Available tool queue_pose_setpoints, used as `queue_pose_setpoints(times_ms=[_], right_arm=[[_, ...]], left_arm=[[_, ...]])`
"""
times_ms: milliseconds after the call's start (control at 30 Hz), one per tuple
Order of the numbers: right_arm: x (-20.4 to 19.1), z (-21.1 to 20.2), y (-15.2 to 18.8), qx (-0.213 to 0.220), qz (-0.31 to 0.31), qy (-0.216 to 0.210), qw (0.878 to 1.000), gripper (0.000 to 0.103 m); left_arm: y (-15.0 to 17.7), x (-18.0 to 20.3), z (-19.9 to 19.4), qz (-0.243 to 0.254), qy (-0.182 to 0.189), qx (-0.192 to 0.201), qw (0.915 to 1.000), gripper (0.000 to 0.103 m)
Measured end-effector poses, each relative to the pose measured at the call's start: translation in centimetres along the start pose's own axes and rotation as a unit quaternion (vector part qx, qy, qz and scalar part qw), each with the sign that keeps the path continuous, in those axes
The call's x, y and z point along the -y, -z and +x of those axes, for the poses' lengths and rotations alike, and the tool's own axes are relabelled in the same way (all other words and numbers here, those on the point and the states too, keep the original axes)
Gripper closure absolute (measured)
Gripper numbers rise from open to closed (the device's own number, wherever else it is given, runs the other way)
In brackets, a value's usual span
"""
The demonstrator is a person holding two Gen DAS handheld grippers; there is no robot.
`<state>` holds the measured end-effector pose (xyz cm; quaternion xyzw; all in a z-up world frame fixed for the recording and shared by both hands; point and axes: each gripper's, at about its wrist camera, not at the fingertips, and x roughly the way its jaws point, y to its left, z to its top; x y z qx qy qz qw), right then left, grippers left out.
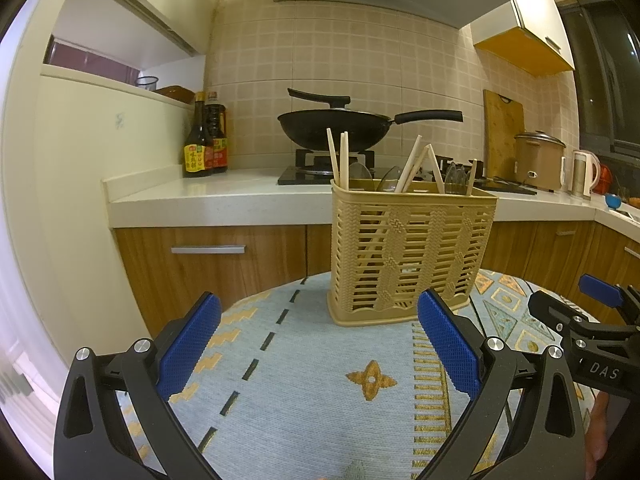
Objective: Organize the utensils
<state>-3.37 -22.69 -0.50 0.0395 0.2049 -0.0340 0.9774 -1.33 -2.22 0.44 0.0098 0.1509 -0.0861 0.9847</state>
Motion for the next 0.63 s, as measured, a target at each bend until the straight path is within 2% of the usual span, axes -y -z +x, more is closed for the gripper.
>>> queue_pose_setpoints(times_ms=[433, 633], right_arm=[[0.16, 0.15, 0.07, -0.002, 0.005, 0.0, 1.0, 0.008], [0.15, 0.15, 0.07, -0.002, 0.005, 0.0, 1.0, 0.008]], left_arm=[[-0.11, 0.19, -0.22, 0.003, 0.005, 0.008, 1.0, 0.007], [-0.01, -0.32, -0.06, -0.011, 0.022, 0.002, 0.9997, 0.007]])
